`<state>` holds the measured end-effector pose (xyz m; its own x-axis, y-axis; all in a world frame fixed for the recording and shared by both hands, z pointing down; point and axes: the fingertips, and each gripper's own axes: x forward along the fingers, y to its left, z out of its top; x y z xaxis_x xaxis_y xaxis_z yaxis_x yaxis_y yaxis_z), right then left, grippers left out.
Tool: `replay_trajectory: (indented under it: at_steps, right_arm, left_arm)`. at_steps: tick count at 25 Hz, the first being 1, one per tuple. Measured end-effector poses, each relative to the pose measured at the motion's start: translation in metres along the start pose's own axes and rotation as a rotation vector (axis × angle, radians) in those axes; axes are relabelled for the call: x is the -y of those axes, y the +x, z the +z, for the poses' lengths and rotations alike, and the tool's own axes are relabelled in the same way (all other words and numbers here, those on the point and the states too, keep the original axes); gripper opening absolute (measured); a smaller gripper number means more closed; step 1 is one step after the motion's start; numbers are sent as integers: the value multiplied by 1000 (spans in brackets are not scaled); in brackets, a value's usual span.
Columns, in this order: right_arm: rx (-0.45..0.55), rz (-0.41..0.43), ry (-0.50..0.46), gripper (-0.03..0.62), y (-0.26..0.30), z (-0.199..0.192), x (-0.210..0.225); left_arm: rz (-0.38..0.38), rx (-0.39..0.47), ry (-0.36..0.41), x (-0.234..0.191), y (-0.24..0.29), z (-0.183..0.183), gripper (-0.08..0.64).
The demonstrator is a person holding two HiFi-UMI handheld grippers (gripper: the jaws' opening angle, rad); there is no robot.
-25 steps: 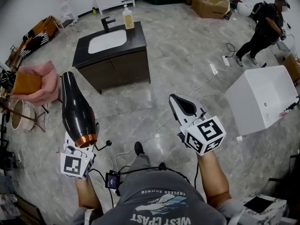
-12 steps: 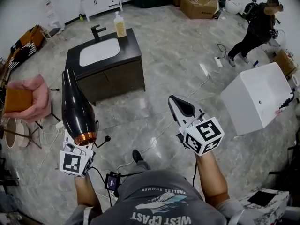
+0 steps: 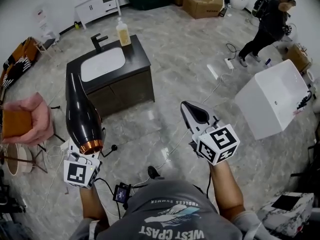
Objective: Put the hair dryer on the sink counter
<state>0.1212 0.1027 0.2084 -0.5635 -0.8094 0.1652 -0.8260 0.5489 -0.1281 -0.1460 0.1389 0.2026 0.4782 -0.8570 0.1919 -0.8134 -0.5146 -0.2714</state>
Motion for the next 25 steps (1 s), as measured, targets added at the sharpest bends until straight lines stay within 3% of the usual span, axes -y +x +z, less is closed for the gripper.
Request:
replay_trajectory:
  at_steps: [7, 14, 21, 25]
  right_arm:
    - [8, -32, -10, 28, 14, -14, 1]
    - [3, -29, -25, 28, 23, -19, 6]
    - [-17, 21, -38, 28, 87, -1, -32]
    - [-15, 48, -40, 28, 111, 0, -38]
  left_arm:
    - [-42, 47, 42, -10, 7, -16, 218]
    - [-22, 48, 29, -15, 10, -25, 218]
    - [20, 18, -6, -78, -11, -40, 216]
    - [34, 18, -5, -91, -16, -44, 216]
